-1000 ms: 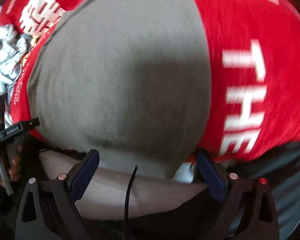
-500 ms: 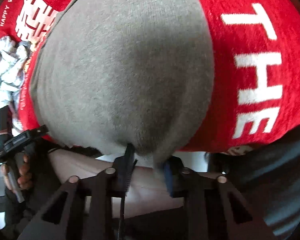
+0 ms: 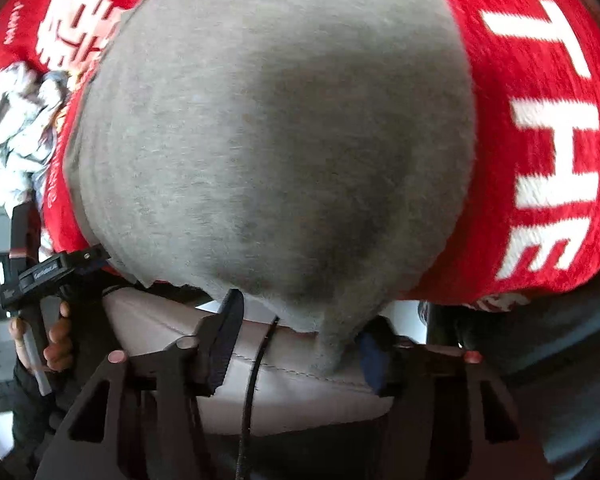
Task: Fold small clothes
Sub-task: 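Grasp the sweater hem with both grippers and lift it toward the collar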
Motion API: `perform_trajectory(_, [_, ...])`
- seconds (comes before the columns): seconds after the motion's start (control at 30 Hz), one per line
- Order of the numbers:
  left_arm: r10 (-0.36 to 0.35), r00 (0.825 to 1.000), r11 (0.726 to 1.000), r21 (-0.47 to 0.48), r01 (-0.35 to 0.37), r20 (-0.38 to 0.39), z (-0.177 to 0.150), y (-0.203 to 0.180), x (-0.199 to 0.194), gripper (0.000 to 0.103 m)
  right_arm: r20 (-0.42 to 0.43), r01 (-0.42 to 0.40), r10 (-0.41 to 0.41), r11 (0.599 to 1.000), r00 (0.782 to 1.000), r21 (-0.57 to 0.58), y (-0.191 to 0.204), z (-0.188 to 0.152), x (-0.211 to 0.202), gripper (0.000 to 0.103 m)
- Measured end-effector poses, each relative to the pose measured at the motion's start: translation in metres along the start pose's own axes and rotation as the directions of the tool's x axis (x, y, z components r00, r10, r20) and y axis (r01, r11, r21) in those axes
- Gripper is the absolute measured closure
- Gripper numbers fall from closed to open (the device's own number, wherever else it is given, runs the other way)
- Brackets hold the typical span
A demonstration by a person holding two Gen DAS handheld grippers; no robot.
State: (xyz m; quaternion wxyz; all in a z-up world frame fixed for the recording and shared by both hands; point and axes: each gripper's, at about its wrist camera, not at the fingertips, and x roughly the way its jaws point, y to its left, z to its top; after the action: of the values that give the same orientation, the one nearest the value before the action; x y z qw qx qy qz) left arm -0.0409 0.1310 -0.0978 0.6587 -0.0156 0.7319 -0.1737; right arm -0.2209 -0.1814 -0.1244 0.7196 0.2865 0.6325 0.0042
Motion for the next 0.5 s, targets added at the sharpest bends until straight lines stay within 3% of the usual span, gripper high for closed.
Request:
perform_trajectory(0.03, [-0.010, 1.000, 1.000, 0.013, 0.010, -0.004, 0.001, -0.003, -0.001, 0.040, 0.008, -0.003, 0.003, 1.000, 1.000, -0.018, 0.003, -0.001, -0.002, 0.089])
perform_trajectory(0.07, [-0.020, 1.000, 0.999, 0.029, 0.021, -0.010, 0.000, -0.006, -0.001, 0.059, 0.014, -0.006, 0.007, 1.000, 1.000, -0.025, 0.005, -0.002, -0.003, 0.090])
perform_trajectory(0.13, [-0.023, 0.999, 0.998, 0.050, 0.024, -0.027, -0.004, -0.013, -0.001, 0.075, 0.031, -0.041, 0.042, 0.998, 0.999, -0.041, 0.008, -0.003, -0.010, 0.091])
perform_trajectory(0.23, [-0.003, 1.000, 0.999, 0.051, 0.004, -0.011, -0.007, -0.018, -0.004, 0.090, 0.060, -0.079, 0.083, 0.995, 0.995, -0.064, 0.011, -0.006, -0.022, 0.092])
perform_trajectory(0.4, [-0.017, 0.999, 0.999, 0.037, 0.016, 0.035, -0.013, -0.023, -0.030, 0.091, 0.120, -0.164, 0.175, 0.981, 0.977, -0.100, 0.003, -0.012, -0.046, 0.092])
perform_trajectory(0.5, [-0.056, 0.993, 0.998, 0.046, 0.052, 0.108, -0.018, -0.026, -0.052, 0.091, 0.168, -0.195, 0.214, 0.973, 0.962, -0.125, -0.002, -0.013, -0.065, 0.092])
